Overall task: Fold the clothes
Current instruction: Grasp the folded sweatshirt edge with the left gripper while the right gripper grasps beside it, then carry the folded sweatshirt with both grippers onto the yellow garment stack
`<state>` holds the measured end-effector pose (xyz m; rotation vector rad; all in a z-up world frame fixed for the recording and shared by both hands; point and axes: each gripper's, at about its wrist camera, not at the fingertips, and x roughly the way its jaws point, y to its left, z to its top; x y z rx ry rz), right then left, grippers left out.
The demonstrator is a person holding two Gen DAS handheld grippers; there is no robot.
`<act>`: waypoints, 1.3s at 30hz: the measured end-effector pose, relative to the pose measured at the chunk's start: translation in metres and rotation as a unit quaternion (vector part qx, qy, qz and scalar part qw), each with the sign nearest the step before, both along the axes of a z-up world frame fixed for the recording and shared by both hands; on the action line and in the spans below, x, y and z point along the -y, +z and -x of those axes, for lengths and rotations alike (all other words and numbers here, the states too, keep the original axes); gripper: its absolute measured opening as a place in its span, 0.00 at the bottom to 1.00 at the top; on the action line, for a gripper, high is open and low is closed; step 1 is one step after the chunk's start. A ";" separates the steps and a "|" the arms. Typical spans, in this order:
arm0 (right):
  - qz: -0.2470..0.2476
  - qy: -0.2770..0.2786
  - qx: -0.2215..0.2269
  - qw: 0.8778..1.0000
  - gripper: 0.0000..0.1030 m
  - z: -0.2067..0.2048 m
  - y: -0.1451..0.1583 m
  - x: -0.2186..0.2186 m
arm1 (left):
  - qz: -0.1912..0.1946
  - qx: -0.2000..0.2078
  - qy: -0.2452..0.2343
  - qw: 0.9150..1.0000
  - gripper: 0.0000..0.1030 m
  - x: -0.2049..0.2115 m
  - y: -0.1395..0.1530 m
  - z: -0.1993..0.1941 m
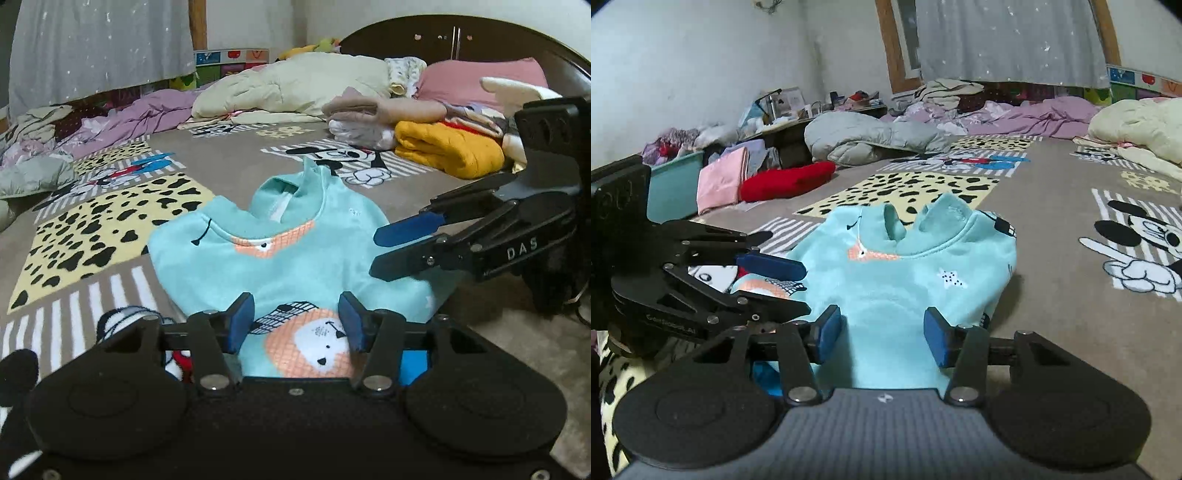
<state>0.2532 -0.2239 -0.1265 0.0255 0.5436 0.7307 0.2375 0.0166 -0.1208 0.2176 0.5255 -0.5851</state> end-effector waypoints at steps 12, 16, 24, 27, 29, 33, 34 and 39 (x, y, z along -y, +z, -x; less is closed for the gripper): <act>-0.098 -0.087 -0.004 0.991 0.69 0.023 0.002 0.026 | 0.198 -0.060 0.150 0.967 0.63 -0.057 0.026 0.002; -0.166 -0.139 -0.057 0.975 0.72 0.010 -0.005 0.048 | 0.273 -0.135 0.180 0.935 0.63 -0.072 0.006 -0.012; -0.201 -0.149 -0.159 0.955 0.77 -0.032 -0.034 0.039 | 0.325 -0.217 0.195 0.900 0.65 -0.068 -0.016 -0.031; -0.203 -0.138 -0.169 0.955 0.78 -0.040 -0.036 0.032 | 0.333 -0.225 0.196 0.894 0.65 -0.068 -0.016 -0.033; -0.200 -0.132 -0.170 0.956 0.78 -0.041 -0.037 0.027 | 0.337 -0.229 0.196 0.892 0.63 -0.070 -0.016 -0.034; -0.182 -0.129 -0.159 0.962 0.68 -0.035 -0.035 0.019 | 0.329 -0.229 0.196 0.895 0.44 -0.063 -0.015 -0.032; -0.184 -0.127 -0.159 0.962 0.65 -0.034 -0.035 0.018 | 0.331 -0.228 0.194 0.895 0.39 -0.062 -0.013 -0.032; -0.212 -0.109 -0.171 0.956 0.40 -0.031 -0.035 0.024 | 0.357 -0.224 0.197 0.885 0.30 -0.057 0.001 -0.026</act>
